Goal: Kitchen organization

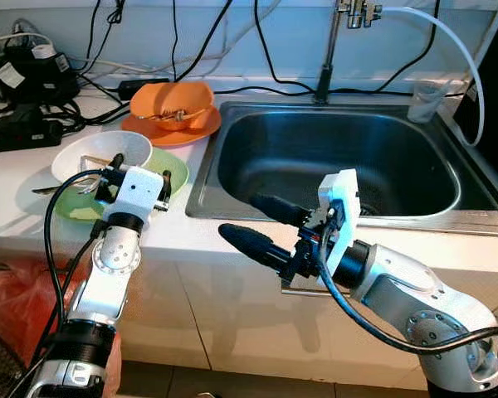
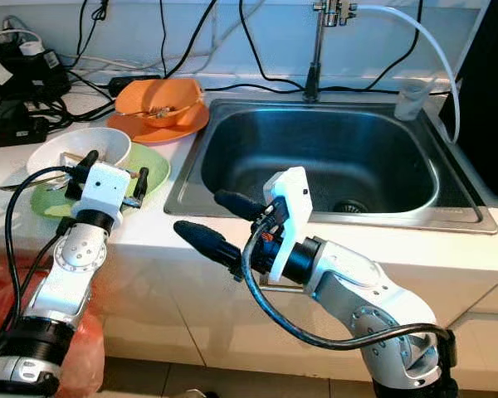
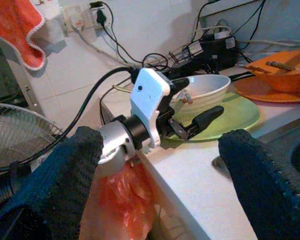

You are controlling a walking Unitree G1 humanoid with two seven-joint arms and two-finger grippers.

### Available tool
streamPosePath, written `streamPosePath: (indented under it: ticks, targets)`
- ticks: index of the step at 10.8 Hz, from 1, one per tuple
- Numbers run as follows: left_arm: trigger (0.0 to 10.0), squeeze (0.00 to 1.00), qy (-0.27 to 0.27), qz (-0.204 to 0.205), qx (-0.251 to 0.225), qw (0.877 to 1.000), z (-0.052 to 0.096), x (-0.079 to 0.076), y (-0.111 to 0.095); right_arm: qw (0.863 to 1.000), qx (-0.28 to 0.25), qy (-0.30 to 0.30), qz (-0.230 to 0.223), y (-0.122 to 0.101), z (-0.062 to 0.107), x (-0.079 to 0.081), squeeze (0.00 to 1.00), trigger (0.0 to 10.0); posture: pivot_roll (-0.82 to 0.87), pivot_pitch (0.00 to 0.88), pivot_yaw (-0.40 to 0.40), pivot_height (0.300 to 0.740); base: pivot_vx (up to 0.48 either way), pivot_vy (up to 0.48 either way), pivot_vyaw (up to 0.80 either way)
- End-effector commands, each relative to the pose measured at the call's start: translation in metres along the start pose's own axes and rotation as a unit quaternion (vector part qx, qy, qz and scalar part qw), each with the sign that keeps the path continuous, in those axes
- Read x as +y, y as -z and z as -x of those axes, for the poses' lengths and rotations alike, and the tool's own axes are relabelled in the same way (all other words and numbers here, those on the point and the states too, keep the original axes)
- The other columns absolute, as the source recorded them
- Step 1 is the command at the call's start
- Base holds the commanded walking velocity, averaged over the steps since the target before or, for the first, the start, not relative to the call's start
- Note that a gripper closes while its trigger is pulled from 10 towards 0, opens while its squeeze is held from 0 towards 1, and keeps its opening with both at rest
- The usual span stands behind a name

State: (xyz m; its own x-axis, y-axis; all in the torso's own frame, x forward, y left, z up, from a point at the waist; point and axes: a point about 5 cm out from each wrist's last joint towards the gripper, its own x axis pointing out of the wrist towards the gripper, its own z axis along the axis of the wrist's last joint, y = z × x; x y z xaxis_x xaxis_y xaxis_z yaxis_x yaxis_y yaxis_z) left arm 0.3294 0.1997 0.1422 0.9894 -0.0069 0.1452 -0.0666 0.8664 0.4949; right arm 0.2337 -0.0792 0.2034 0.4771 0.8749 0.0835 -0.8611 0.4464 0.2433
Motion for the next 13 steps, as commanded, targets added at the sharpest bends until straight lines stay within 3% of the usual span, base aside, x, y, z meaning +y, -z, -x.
streamPosePath:
  ticks: [1, 2, 3, 4, 13]
  targets:
    - [10.0, 0.00, 0.002, 0.000, -0.013, 1.000, -0.0053, 0.0029, -0.0051, 1.000, -0.009, -0.002, 0.012, -0.0034, -0.0026, 0.0012, 0.00, 10.0, -0.05, 0.000, 0.062, 0.740, 0.000, 0.000, 0.00]
    - [10.0, 0.00, 0.000, 0.001, -0.015, 1.000, -0.0065, 0.0031, -0.0054, 1.000, -0.009, -0.001, 0.013, -0.0032, -0.0029, 0.0014, 0.00, 10.0, -0.05, 0.000, 0.063, 0.740, 0.000, 0.000, 0.00]
    - [7.3, 0.00, 0.000, 0.011, -0.015, 1.000, -0.0087, 0.0025, -0.0053, 1.000, -0.010, 0.001, 0.015, -0.0032, -0.0033, 0.0014, 0.00, 10.0, -0.05, 0.000, 0.065, 0.740, 0.000, 0.000, 0.00]
    - [0.0, 0.00, 0.000, 0.014, -0.015, 1.000, -0.0107, 0.0020, -0.0056, 1.000, -0.011, 0.004, 0.016, -0.0031, -0.0034, 0.0012, 0.00, 10.0, -0.05, 0.000, 0.067, 0.740, 0.000, 0.000, 0.00]
    - [0.0, 0.00, -0.004, -0.004, -0.025, 1.000, -0.0107, 0.0050, -0.0026, 1.000, -0.013, 0.016, 0.021, -0.0028, -0.0031, -0.0017, 0.00, 10.0, -0.05, 0.000, 0.065, 0.740, 0.000, 0.000, 0.00]
